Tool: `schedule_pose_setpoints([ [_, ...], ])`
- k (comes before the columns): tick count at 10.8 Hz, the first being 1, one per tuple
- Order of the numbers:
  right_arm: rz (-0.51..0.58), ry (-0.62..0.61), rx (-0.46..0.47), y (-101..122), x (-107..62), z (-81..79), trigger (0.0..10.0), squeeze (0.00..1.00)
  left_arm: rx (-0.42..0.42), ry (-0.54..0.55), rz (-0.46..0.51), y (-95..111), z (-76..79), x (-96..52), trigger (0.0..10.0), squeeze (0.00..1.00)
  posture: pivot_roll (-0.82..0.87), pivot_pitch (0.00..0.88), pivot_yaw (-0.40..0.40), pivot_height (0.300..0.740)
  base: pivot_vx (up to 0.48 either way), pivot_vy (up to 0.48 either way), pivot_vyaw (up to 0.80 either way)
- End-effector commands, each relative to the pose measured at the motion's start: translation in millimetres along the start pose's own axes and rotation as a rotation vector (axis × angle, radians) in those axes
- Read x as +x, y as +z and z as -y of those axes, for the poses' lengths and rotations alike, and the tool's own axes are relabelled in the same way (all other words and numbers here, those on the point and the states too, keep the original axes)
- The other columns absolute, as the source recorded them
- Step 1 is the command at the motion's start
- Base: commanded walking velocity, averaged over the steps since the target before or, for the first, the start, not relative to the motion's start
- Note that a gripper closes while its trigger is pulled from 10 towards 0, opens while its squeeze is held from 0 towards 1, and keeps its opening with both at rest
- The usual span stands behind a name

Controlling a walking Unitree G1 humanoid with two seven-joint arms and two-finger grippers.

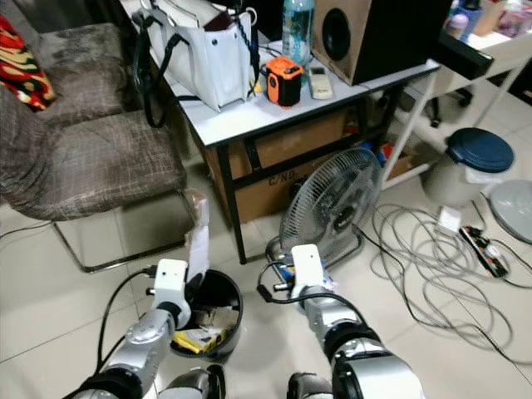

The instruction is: Picking trash to rubbish bin

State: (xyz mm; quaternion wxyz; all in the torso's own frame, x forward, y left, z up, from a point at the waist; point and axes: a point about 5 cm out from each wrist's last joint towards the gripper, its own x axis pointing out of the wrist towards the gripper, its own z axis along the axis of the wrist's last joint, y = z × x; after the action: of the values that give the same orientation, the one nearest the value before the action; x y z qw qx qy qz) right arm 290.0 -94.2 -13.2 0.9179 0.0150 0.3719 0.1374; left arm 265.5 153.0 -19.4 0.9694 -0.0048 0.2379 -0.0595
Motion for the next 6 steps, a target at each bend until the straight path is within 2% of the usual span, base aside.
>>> schedule_pose_setpoints([
  [1,0.001,0.010,-0.005,-0.6,-0.2,0.1,10.0,0.00,-0.005,0.012,-0.023,-5.5,-0.6,-1.4,10.0,0.00,-0.08,0.148,0.012,0.740,0.000,0.000,0.53],
  [6,0.006,0.025,-0.008,-1.2,-0.3,-0.8,10.0,0.00,0.009,0.018,-0.036,-7.4,-0.3,-1.7,10.0,0.00,-0.09,0.151,0.012,0.740,0.000,0.000,0.79],
])
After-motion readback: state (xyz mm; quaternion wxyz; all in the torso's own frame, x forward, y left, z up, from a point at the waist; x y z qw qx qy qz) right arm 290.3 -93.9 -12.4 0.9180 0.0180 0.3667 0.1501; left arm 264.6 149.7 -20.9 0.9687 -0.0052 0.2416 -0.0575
